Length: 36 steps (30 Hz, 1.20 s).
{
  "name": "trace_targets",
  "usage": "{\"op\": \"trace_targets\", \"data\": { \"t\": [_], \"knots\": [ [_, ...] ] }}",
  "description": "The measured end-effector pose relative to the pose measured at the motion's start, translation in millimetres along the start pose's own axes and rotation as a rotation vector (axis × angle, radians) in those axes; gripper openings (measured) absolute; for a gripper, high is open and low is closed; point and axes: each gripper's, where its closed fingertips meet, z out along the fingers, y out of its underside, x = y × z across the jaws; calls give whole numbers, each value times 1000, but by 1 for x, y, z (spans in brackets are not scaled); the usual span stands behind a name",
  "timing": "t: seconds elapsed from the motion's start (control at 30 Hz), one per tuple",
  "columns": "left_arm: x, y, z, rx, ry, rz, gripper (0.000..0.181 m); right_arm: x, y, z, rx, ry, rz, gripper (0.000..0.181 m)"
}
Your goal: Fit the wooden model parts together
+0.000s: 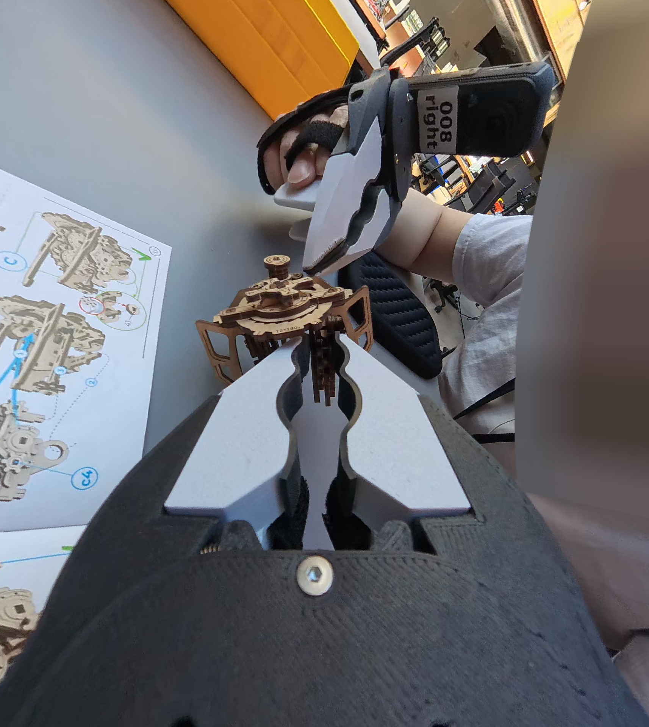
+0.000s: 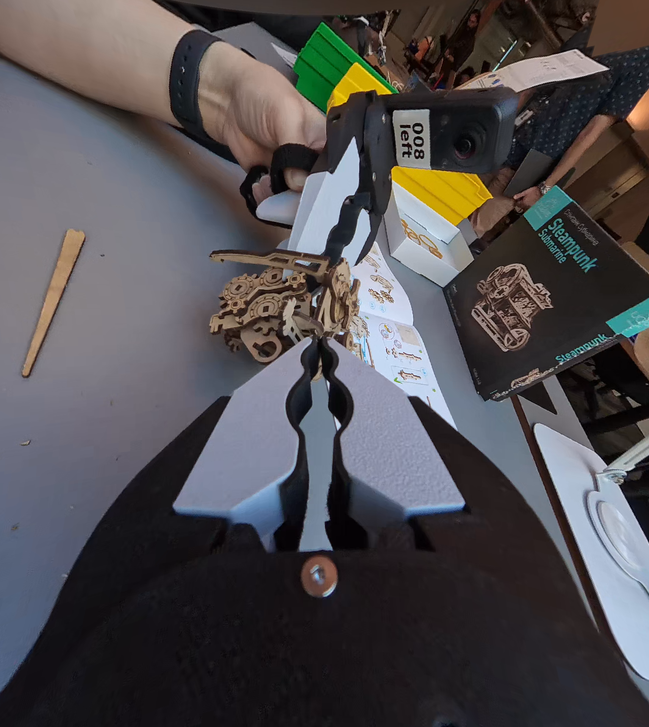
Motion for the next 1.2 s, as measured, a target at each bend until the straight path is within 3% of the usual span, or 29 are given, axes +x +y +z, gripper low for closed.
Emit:
{"op": "trace_targets", "data": {
  "t": [0.53, 1.2],
  "knots": [
    [3, -5, 1, 36, 28, -12, 10, 4, -8, 1, 65, -6, 160, 0],
    [-5, 4, 4, -27, -31, -13, 9, -5, 1, 7, -40, -12, 40, 0]
  ]
}}
